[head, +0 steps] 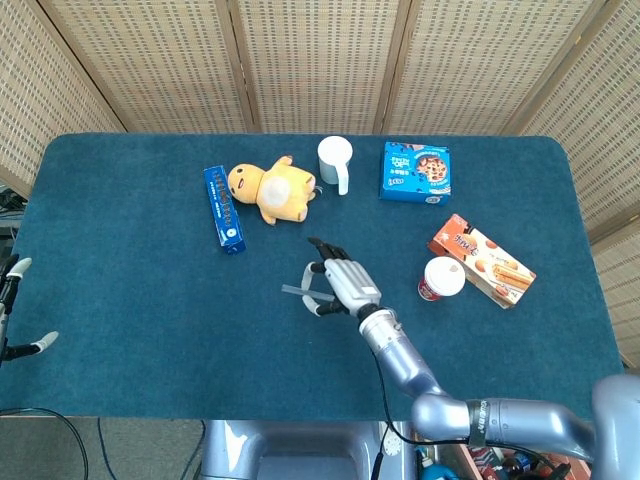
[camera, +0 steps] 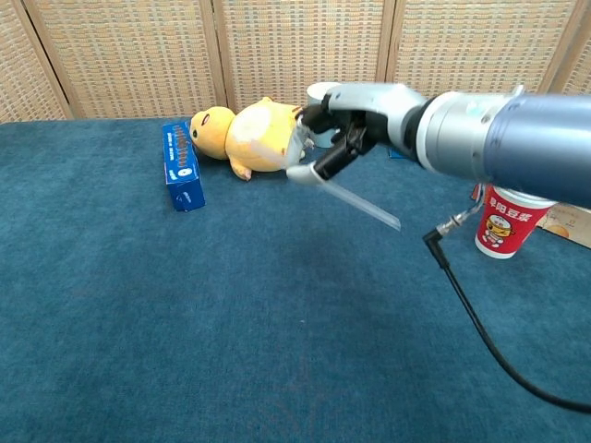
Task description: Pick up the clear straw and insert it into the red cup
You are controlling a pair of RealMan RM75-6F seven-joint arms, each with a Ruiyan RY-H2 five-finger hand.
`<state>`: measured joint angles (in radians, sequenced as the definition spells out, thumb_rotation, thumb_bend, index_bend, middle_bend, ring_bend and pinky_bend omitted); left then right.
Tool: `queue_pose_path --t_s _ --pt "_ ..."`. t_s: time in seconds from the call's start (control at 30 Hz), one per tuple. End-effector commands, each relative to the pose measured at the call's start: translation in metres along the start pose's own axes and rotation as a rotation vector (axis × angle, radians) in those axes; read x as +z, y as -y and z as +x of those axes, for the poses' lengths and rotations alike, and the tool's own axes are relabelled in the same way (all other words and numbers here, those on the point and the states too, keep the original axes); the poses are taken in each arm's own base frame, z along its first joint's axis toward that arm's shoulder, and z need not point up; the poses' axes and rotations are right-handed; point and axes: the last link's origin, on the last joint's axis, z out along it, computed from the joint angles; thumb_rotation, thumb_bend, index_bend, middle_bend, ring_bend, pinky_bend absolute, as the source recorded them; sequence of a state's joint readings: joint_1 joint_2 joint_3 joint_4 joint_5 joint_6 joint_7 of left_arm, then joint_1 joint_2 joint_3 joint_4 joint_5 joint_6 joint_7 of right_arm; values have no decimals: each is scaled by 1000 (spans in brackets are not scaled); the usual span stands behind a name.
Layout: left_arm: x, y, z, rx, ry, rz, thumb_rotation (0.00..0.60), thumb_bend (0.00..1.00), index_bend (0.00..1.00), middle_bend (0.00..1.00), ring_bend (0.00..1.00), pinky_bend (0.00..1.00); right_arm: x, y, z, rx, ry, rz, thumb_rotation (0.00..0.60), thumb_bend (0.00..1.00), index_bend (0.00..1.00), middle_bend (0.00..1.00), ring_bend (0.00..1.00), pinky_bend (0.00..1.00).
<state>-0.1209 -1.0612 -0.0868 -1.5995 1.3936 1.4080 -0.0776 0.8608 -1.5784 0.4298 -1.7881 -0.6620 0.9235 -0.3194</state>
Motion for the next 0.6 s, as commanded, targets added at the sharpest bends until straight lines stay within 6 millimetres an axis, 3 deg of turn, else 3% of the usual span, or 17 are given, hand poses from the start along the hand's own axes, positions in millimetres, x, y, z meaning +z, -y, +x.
queue_pose_path --t_s 0.03,0.27,0.47,0.5,0.6 --pt "-1 -1 2 1 -9 -2 600 146 0 0 0 0 -7 17 37 113 -65 72 600 510 667 0 0 0" --pt "-6 -4 7 -9 -26 -15 600 147 0 0 0 0 -22 24 83 228 -155 130 600 509 673 0 0 0" --pt "-7 -7 10 -12 -23 -21 600 147 0 0 0 0 -31 11 111 274 -218 131 600 509 676 0 0 0" --pt "-8 -9 11 -9 -23 -26 600 147 0 0 0 0 -34 -1 124 311 -260 115 600 509 676 0 0 0" --pt "-9 -11 14 -5 -25 -25 600 147 0 0 0 0 -37 -14 134 353 -272 115 600 509 676 0 0 0"
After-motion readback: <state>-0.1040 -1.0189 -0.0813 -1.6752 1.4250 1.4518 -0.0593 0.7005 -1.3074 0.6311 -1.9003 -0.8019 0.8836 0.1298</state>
